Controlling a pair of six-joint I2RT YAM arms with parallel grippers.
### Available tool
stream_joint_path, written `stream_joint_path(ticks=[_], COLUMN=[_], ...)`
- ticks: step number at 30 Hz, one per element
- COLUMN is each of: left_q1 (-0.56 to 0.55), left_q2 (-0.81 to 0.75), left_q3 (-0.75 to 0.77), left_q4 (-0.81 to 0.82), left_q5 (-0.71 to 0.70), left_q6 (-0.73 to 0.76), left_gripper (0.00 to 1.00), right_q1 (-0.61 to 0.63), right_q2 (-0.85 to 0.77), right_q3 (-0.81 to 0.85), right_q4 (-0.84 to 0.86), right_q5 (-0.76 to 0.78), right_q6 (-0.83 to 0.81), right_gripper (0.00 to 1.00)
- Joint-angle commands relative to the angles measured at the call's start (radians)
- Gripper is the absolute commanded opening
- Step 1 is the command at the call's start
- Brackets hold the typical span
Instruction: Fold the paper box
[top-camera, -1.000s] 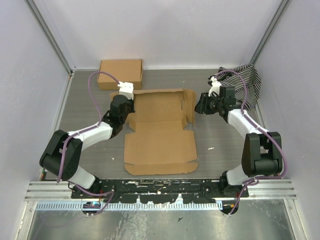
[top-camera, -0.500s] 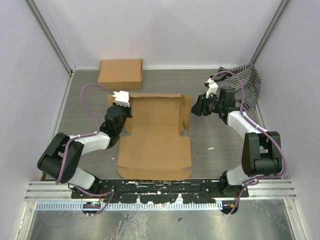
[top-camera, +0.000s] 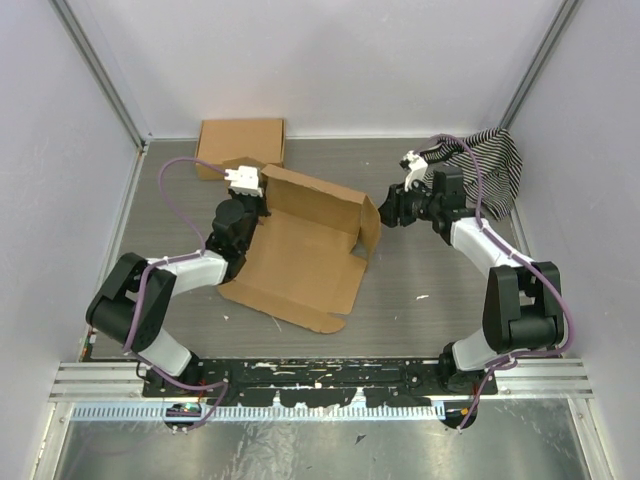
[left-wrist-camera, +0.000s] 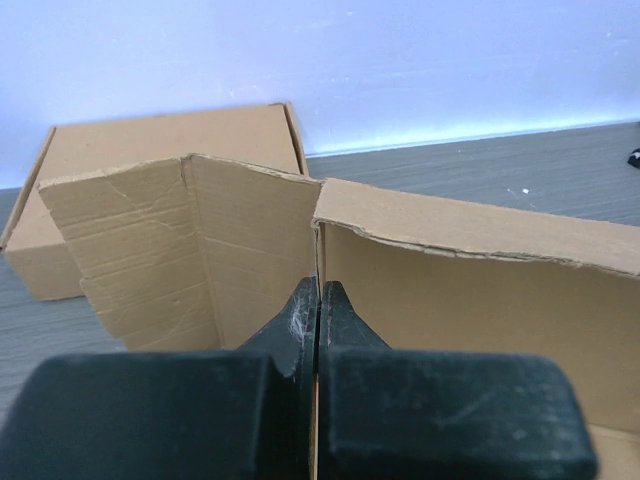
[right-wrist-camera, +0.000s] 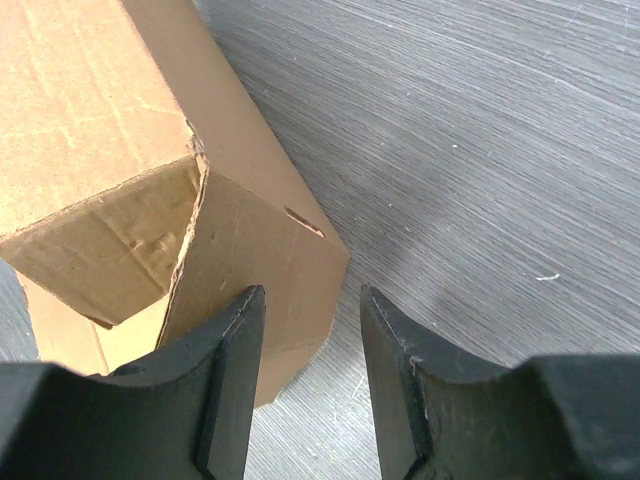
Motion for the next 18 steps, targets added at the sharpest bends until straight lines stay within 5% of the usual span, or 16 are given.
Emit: stream_joint_path(ticks=[1,9,18], left_q1=[0.003,0.003,0.003], left_q2=[-0.001,-0.085,-0.110], left_q3=[-0.016,-0.078,0.039], left_q4=[0.037,-0.079,-0.390], left_q5=[-0.016,-0.021,-0.023], left_q6=[-0.006,0.015,-0.015], left_gripper=[0.01,0.00,0.00], right_q1=[0.021,0.041,0.042], right_q2=[-0.019,-0.104,-0.171], right_q3=[0.039,-0.054,-0.106], right_q4=[0.009,-0.020,-0.071], right_q5=[0.003,0.074,0.133], right_q6=[-0.028,-0.029,-0.033], right_gripper=[0.49,0.49,0.50])
